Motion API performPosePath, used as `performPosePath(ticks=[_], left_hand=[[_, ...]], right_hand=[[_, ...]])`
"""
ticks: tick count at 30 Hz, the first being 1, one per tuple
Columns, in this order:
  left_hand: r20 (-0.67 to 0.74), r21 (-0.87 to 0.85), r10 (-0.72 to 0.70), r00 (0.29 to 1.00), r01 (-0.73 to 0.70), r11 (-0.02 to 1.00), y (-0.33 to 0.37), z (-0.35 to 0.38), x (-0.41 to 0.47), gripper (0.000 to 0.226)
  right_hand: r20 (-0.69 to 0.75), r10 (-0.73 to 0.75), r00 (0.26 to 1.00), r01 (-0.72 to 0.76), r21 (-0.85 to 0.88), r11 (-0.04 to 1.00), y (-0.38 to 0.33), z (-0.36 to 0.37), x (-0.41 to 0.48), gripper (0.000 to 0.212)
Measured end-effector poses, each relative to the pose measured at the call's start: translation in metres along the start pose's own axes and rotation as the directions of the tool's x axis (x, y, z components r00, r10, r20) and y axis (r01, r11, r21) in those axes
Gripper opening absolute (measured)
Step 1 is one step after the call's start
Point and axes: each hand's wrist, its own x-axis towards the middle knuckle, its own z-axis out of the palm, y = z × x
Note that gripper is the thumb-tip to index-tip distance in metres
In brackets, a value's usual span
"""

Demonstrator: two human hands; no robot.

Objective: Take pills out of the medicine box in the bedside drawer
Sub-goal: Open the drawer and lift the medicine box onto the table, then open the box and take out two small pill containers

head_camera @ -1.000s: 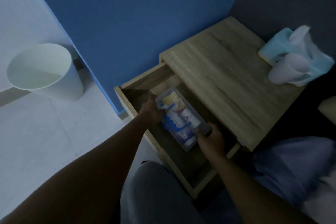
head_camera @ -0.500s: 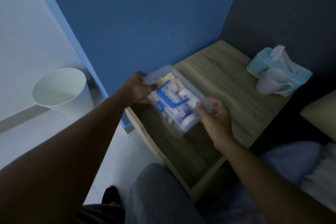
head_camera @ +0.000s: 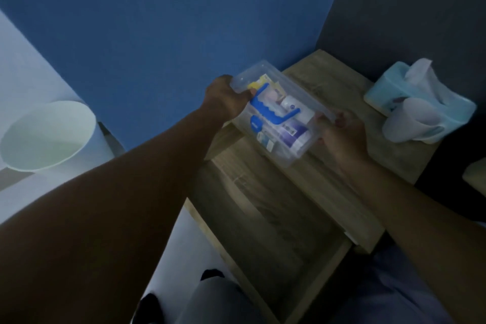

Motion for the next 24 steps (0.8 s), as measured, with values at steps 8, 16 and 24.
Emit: performPosePath(ticks=[8,16,24], left_hand=[[0.063,0.061,0.023,0.998,-0.027,0.998,-0.001,0.012,0.016,0.084],[0.181,-0.499,-0.243,0.953,0.302,0.812,-0.019,0.045,-0.039,0.035],[0.101,-0.577,-0.345,0.933,0.338,0.743,-0.020,0.047,-0.053,0.019]], right_hand=[[0.010,-0.016,1.000,0.016,-0.073,0.997,0.003,0.002,0.007,0.058],[0.207,-0.297,0.932,0.361,-0.583,0.728,-0.005,0.013,-0.011,0.090],[0.345,-0.248,0.905,0.423,-0.784,0.453,-0.005,0.004,-0.010,0.119]])
